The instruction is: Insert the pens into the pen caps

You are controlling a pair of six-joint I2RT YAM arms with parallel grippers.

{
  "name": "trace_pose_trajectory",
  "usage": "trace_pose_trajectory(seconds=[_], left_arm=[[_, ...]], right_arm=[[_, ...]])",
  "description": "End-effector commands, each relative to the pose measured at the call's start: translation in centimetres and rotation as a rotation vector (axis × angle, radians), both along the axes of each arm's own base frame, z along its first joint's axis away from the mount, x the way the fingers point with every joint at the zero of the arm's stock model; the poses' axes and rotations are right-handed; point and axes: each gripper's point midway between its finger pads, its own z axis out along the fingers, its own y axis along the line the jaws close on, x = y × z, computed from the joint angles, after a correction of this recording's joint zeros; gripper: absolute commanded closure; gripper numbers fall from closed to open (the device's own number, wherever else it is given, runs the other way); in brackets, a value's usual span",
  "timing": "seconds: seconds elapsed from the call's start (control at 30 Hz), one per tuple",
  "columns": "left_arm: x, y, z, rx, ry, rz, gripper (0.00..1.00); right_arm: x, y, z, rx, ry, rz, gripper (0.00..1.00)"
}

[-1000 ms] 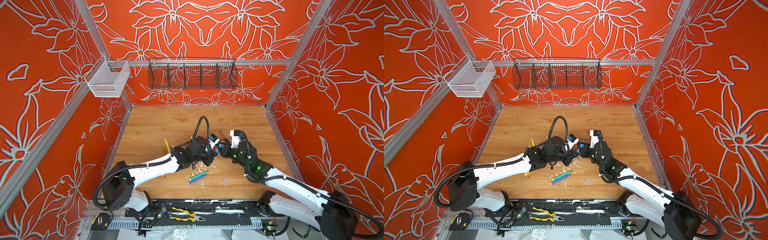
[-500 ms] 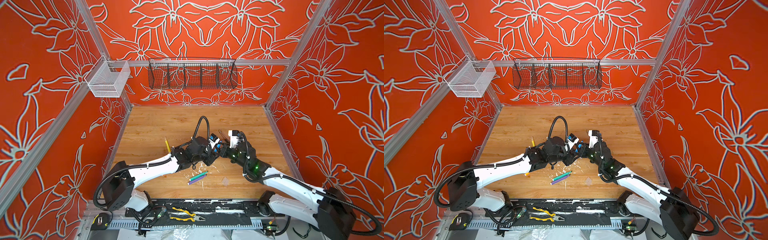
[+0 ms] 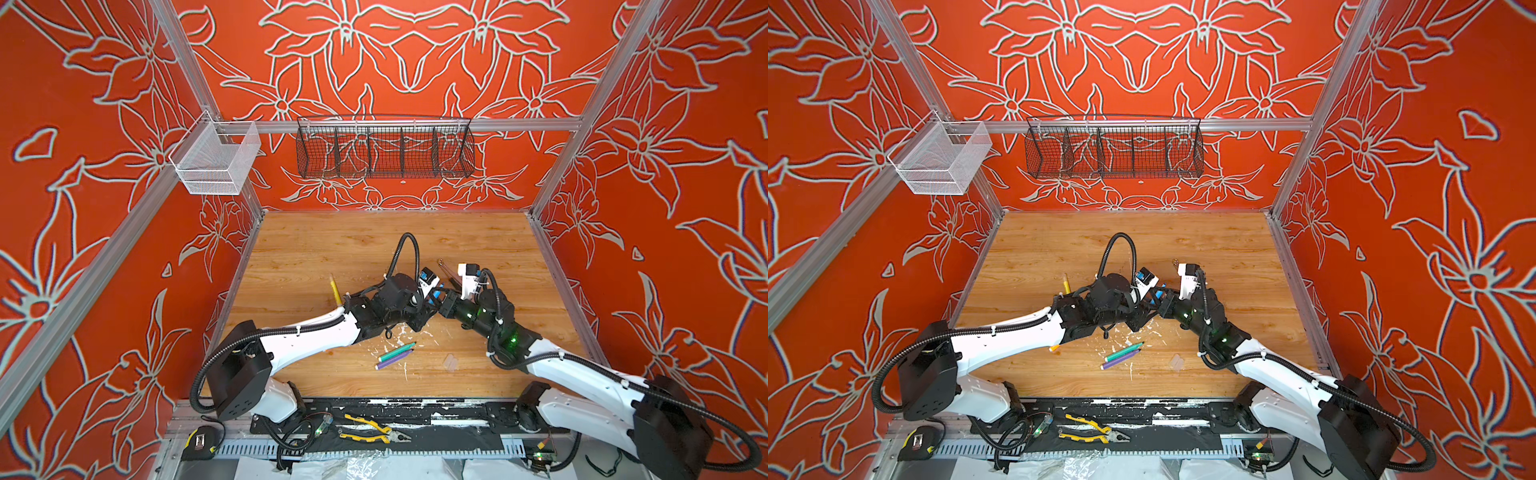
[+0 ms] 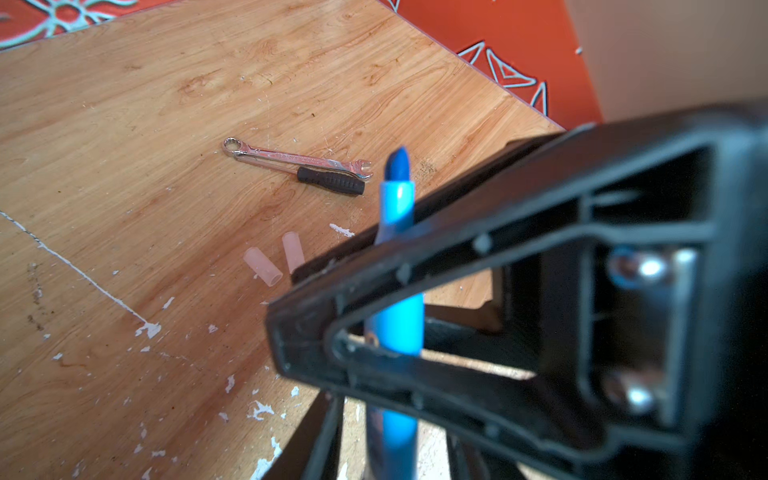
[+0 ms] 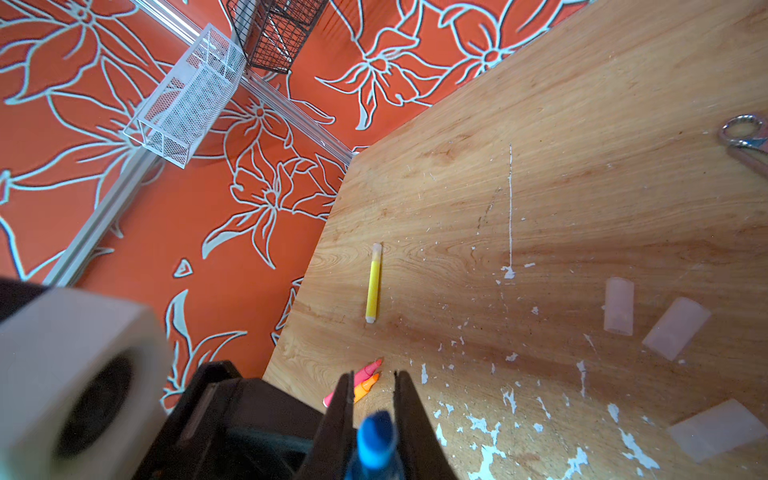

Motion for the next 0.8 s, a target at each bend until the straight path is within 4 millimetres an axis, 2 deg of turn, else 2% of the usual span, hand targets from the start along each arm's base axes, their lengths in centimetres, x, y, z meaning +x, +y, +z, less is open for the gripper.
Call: trace_pose_trajectory(seconds=[0.0,0.13,0.3,0.33,0.4,0.5,0.57,0.63,0.77], left_arm=[[0.3,-0.4,0.1,0.001,-0.027,-0.009,0.62],[0.4,-0.4,0.1,0.003,-0.028,-0.009,0.62],[0.4,-0.5,0.0,0.005,-0.027,-0.008,0.86],[0.5,-0.4,0.0,0.007,-0.026,-0.004,0.92],[0.7,-0.3,0.0,0.009,-0.027,0.009,0.98],[1.1,0.1,0.1,0.014,-0.027,0.039,1.0],[1.8,0.8,0.2,0.009,-0.022,0.083,1.0],[3.3,2.4,0.3,-0.006,-0.006,0.169,1.0],[6.5,7.4,-0.1,-0.048,0.059,0.387,1.0]], right_arm=[[-0.3,-0.1,1.1,0.044,-0.026,0.004,0.96],[-0.3,-0.3,1.2,0.043,-0.03,-0.001,0.96],[-0.3,-0.3,1.0,0.042,-0.025,-0.001,0.94],[-0.3,-0.3,1.0,0.038,-0.023,-0.002,0.89],[-0.2,-0.4,0.8,0.023,-0.016,-0.012,0.68],[0.1,-1.2,0.2,-0.03,0.006,-0.053,0.43],[0.4,-2.0,-0.4,-0.075,0.029,-0.095,0.35],[0.6,-2.7,-0.9,-0.118,0.044,-0.129,0.32],[1.3,-4.8,-2.6,-0.25,0.137,-0.242,0.31]])
